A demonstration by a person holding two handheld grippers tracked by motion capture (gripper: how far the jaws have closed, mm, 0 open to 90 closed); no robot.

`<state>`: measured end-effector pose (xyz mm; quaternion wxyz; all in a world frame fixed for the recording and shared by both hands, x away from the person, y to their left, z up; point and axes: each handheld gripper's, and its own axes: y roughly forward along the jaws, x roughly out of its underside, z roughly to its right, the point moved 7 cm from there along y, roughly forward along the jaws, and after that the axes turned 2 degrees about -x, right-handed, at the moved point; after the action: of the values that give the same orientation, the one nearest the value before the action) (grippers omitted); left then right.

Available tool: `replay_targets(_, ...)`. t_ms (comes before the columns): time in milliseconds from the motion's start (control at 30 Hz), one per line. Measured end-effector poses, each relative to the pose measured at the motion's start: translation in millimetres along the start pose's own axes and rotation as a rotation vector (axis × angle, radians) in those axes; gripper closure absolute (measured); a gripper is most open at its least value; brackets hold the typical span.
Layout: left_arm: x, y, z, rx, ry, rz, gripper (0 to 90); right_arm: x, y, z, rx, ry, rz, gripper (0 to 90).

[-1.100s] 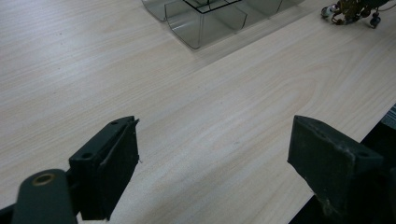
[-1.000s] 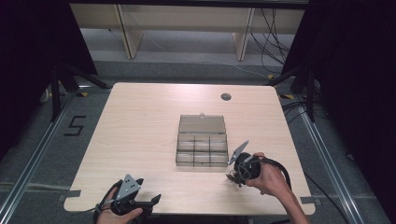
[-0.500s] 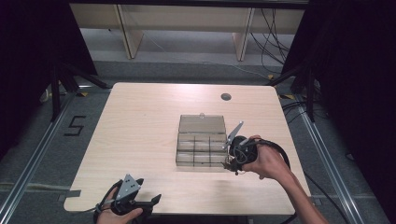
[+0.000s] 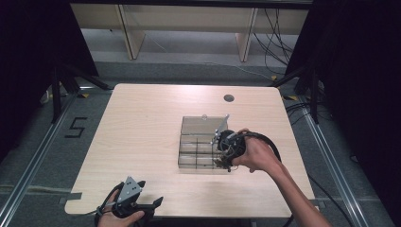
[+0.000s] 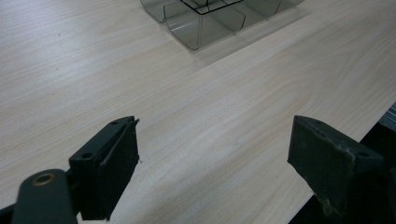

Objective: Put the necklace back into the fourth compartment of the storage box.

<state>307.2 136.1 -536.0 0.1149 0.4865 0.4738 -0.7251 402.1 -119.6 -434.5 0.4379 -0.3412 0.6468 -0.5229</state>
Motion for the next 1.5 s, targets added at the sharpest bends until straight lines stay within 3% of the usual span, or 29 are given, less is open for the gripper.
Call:
replay_targets(33,0.0,0.0,0.0,0.000,0.000,0.000,15.7,0.0,0.0,0.0,0.000,0.000,0.000,79.7)
replay_targets(67,-0.1,-0.1,0.0,0.001,0.000,0.000,15.7,-6.1,1.8,1.7,0.008,-0.032,-0.027,79.7)
replay_targets(133,-0.1,-0.3,0.2,0.002,0.000,0.000,15.7,-14.1,4.2,-0.9,0.002,-0.025,-0.039,79.7)
replay_targets(400,-0.7,-1.2,0.4,0.004,-0.002,0.003,15.7,-50.6,15.9,-2.3,-0.013,-0.087,-0.046,79.7)
replay_targets(500,-1.0,-1.4,0.3,0.004,-0.003,0.006,15.7,-58.9,17.1,-4.0,-0.012,-0.071,-0.058,79.7)
replay_targets(633,-1.6,-1.3,1.4,0.006,-0.015,0.015,15.7,-77.1,27.4,-0.1,-0.013,-0.103,-0.057,79.7)
replay_targets(667,-1.7,-1.4,1.5,0.006,-0.015,0.017,15.7,-79.9,29.5,-0.3,-0.014,-0.092,-0.066,79.7)
replay_targets(733,-2.4,-1.9,0.9,0.009,0.003,0.020,15.7,-85.3,34.7,1.6,-0.013,-0.100,-0.069,79.7)
replay_targets(767,-0.7,-2.8,-2.0,-0.005,0.017,-0.003,15.7,-87.5,36.9,1.9,-0.014,-0.098,-0.075,79.7)
replay_targets(833,-1.7,-2.5,0.2,0.007,-0.001,0.011,15.7,-91.6,40.9,3.2,-0.012,-0.092,-0.079,79.7)
replay_targets(1367,-1.9,-2.9,-0.2,0.008,-0.002,0.013,15.7,-105.6,56.9,15.7,-0.013,-0.061,-0.095,79.7)
replay_targets(1433,-2.0,-3.1,-0.4,0.008,0.000,0.014,15.7,-107.7,62.6,15.9,-0.036,-0.053,-0.067,79.6)
replay_targets(1467,-2.0,-3.9,-0.5,0.001,0.004,0.010,15.7,-107.1,62.6,18.3,-0.011,-0.050,-0.105,79.6)
replay_targets(1500,-2.0,-3.9,-0.5,0.001,0.004,0.010,15.7,-107.1,62.6,18.3,-0.011,-0.050,-0.105,79.6)
